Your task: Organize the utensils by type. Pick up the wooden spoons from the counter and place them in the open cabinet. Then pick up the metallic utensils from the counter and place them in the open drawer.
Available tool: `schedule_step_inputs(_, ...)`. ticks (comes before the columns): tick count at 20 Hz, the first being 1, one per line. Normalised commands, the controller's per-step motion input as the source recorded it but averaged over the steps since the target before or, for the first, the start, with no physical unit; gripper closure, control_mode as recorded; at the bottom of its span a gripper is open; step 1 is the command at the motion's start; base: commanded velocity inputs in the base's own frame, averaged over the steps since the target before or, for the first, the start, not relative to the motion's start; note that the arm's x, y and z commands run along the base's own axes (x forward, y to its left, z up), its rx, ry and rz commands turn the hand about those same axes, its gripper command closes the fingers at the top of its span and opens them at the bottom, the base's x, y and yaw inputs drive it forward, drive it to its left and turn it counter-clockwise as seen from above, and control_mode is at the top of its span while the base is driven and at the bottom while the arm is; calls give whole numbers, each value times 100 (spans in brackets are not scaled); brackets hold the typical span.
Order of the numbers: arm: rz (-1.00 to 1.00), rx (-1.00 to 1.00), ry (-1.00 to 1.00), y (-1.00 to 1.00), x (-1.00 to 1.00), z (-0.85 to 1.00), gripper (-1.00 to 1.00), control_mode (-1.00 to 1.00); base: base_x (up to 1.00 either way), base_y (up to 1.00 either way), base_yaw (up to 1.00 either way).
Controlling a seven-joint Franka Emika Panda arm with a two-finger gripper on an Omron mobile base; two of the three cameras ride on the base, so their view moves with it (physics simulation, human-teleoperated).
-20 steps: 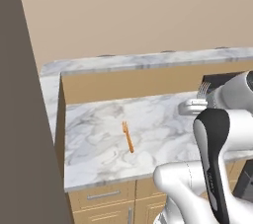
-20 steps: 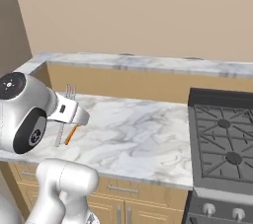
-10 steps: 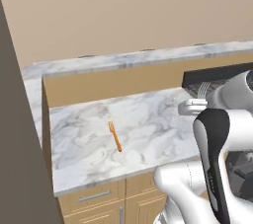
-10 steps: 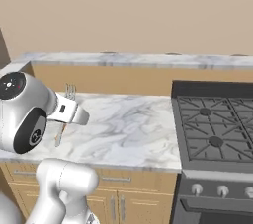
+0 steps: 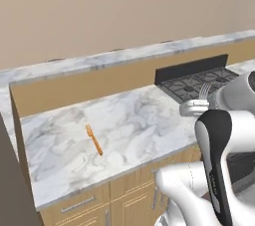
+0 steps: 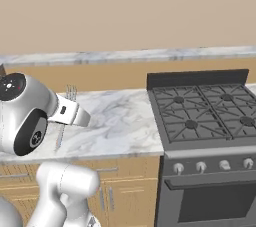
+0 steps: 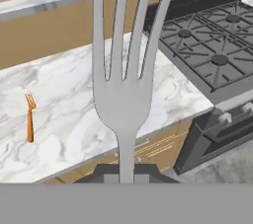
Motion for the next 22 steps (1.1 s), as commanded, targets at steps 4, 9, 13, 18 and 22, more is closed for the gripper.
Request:
schedule_step_inputs(4, 0, 0, 0, 0, 0, 0, 100, 100, -6, -27, -37)
schedule_step_inputs(9, 0, 0, 0, 0, 0, 0, 100, 100, -2, -28, -40)
schedule_step_inputs(13, 0, 0, 0, 0, 0, 0, 100, 100, -1, -31, -40)
schedule_step_inputs(18, 0, 0, 0, 0, 0, 0, 100, 100, 0, -44, -44)
schedule_step_inputs(22, 0, 0, 0, 0, 0, 0, 100, 100, 0, -34, -46)
